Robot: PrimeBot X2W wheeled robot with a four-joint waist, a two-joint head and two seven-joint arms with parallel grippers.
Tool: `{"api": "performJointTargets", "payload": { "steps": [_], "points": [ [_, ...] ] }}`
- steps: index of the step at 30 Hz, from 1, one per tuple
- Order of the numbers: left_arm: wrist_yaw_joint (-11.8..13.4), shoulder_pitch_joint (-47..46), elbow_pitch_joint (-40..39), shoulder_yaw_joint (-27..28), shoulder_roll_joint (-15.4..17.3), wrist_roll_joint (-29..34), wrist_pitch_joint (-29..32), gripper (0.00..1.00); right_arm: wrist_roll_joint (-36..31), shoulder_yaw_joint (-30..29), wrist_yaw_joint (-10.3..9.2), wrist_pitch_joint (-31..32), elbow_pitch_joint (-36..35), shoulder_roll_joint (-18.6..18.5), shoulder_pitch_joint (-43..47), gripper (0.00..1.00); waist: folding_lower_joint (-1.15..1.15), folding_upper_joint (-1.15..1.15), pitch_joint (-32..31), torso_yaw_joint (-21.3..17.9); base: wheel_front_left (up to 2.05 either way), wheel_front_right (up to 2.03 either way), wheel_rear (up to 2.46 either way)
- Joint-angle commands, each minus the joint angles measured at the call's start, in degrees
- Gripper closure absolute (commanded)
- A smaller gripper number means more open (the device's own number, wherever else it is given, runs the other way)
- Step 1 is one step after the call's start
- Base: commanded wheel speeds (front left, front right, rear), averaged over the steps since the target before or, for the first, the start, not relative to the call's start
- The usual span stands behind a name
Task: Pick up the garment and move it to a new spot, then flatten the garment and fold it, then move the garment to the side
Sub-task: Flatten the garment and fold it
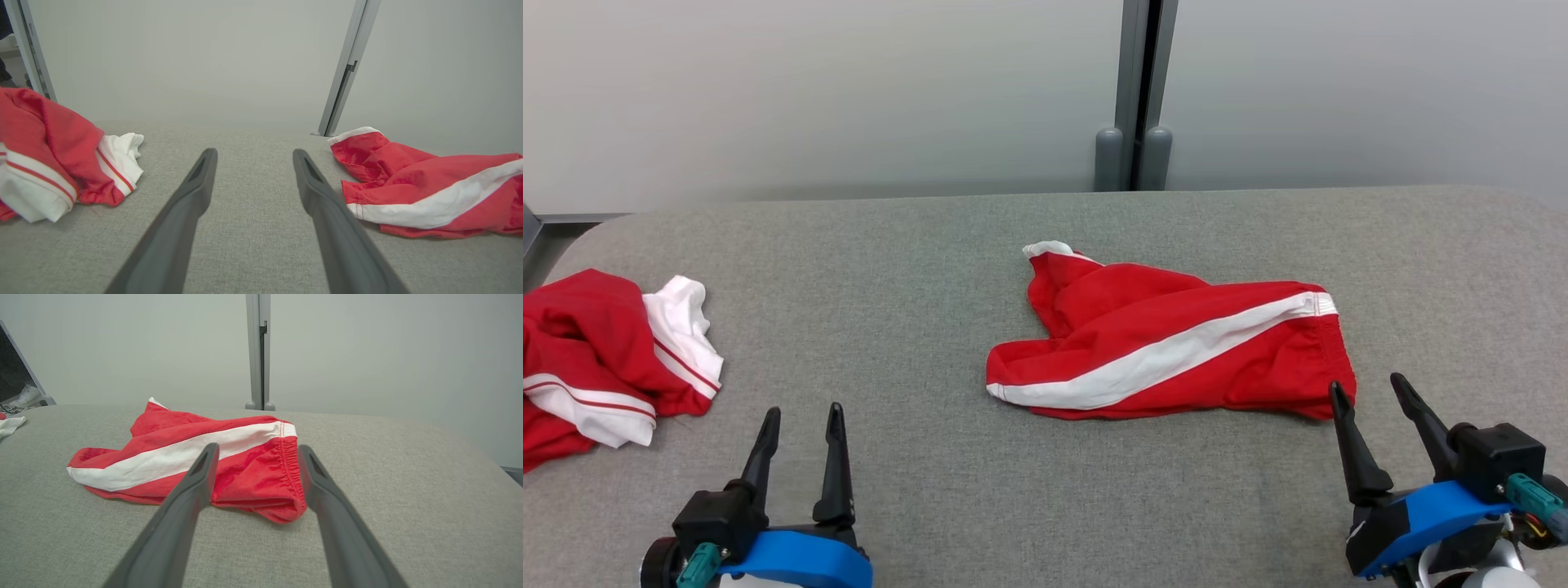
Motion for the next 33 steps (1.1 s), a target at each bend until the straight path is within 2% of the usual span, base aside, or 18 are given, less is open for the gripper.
{"api": "performJointTargets", "payload": {
  "steps": [1, 6, 11, 17, 24, 33],
  "points": [
    [-0.21, -0.56, 0.17, -0.45, -0.16, 0.23, -0.17, 0.0, 0.21, 0.08, 0.03, -0.02, -0.24, -0.06, -0.22, 0.0, 0.0, 0.0, -0.04, -0.04, 0.0, 0.0, 0.0],
    [-0.73, -1.57, 1.71, -3.04, -0.07, 0.39, 0.08, 0.0, 0.33, 0.76, 0.03, 0.72, -0.62, -0.05, -0.92, 0.0, 0.0, 0.0, 0.36, -0.48, 0.0, 0.0, 0.0],
    [-1.32, -5.25, 6.27, -9.42, -0.35, -0.56, 2.72, 0.0, 0.36, 1.23, 0.03, 0.75, -0.84, 0.02, -1.67, 0.0, 0.0, 0.0, 1.73, -0.89, 0.0, 0.0, 0.0],
    [-1.5, -12.31, 14.51, -17.2, -0.79, -6.39, 5.0, 0.0, 0.7, 2.83, 0.03, 0.36, -0.11, 0.2, -3.64, 0.0, 0.0, 0.0, 4.62, -2.56, 0.0, 0.0, 0.0],
    [-1.5, -19.35, 23.93, -18.23, -0.75, -11.84, 4.52, 0.0, 1.14, 5.61, 0.03, -0.52, 2.14, 0.12, -7.8, 0.0, 0.0, 0.0, 8.0, -5.32, 0.0, 0.0, 0.0],
    [-1.5, -24.31, 30.29, -19.99, -1.12, -15.27, 4.5, 0.0, 1.72, 7.88, 0.03, -1.13, 4.7, -0.47, -11.01, 0.0, 0.0, 0.0, 9.76, -6.22, 0.0, 0.0, 0.0]
  ]
}}
